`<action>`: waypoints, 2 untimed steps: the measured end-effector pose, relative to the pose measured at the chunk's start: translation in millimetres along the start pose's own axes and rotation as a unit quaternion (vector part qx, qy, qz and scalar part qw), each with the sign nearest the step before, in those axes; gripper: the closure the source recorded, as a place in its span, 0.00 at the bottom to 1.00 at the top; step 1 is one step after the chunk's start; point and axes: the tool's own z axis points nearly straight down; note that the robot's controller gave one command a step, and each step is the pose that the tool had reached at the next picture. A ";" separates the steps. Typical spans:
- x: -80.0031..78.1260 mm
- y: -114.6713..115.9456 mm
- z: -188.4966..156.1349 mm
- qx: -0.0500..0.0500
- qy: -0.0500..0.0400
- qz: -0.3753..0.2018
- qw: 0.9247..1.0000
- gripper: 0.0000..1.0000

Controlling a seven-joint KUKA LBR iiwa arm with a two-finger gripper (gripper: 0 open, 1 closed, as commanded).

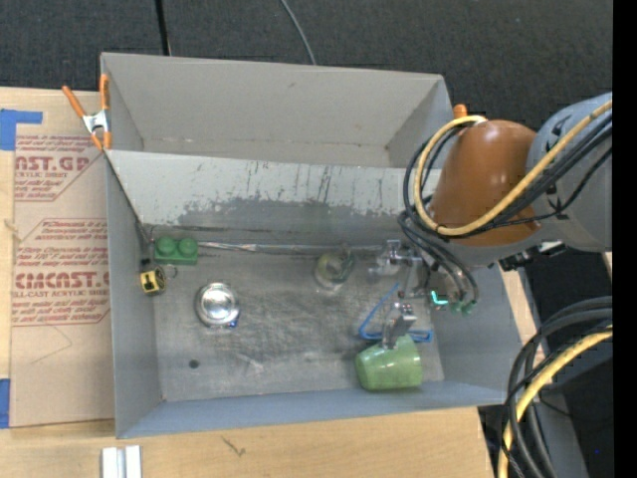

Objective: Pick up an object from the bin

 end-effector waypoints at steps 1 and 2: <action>4.7 -10.1 30.1 0.000 -0.015 -0.140 0.990 0.00; -7.9 -42.1 46.7 0.010 -0.023 -0.532 0.846 0.00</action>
Offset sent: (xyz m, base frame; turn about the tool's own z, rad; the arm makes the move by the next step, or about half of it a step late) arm -0.0271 -0.0301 -0.0814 -0.4680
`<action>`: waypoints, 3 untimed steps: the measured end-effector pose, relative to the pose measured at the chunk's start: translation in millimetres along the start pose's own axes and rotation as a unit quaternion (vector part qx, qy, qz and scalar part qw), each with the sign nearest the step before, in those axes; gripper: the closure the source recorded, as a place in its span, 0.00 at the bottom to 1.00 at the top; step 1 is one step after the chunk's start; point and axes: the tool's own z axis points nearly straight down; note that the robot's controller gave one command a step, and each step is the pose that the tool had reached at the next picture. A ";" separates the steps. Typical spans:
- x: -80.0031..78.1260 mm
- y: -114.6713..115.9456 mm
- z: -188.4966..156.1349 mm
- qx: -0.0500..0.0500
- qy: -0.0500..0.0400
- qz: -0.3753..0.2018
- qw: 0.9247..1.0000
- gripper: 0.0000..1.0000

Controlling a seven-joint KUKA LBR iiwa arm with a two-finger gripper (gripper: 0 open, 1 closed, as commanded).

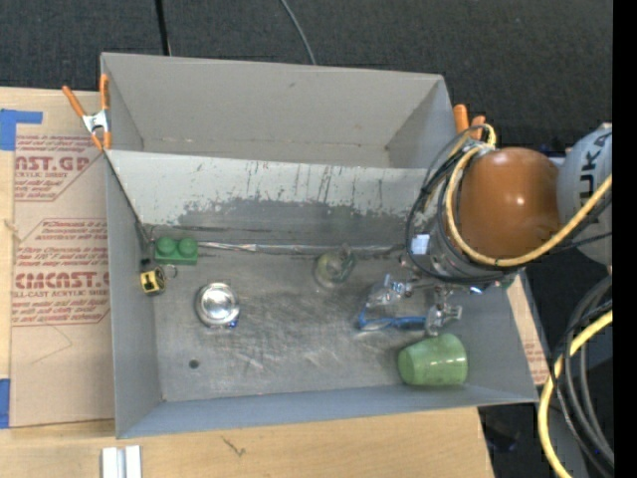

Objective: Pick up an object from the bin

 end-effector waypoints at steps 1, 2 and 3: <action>-4.3 5.9 32.7 -0.010 0.006 -0.082 0.997 0.00; -1.6 42.0 -13.7 -0.007 0.004 -0.166 0.986 0.00; -73.9 -8.6 22.2 -0.021 0.006 -0.318 0.948 0.00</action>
Offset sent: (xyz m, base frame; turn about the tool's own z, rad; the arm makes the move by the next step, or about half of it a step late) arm -0.0077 0.0036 -0.0367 -0.1640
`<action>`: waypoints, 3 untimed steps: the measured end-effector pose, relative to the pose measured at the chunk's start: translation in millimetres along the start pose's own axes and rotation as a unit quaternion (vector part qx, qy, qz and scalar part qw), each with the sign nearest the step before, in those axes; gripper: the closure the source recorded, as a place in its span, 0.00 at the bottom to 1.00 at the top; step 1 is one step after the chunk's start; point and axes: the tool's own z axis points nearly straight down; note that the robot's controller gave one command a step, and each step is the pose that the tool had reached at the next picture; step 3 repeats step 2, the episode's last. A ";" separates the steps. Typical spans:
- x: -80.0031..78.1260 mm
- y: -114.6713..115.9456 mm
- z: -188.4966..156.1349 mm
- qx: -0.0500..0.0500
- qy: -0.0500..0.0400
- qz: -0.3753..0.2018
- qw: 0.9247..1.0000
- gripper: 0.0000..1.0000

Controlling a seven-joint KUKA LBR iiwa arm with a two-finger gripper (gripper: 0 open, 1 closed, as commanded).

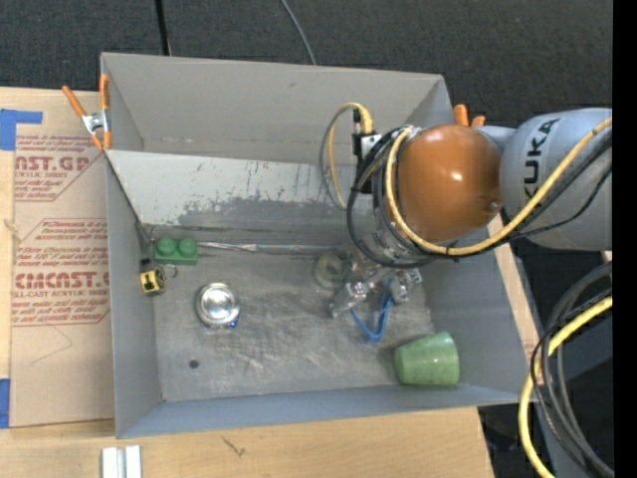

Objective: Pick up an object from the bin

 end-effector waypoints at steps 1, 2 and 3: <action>0.1 0.2 0.0 0.001 -0.001 0.000 1.000 1.00; -13.6 11.4 -169.2 0.004 0.001 -0.025 1.000 1.00; -13.6 11.4 -169.2 0.004 0.001 -0.025 1.000 1.00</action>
Offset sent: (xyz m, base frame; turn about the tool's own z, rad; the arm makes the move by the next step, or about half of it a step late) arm 0.0000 0.0000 0.0000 0.0000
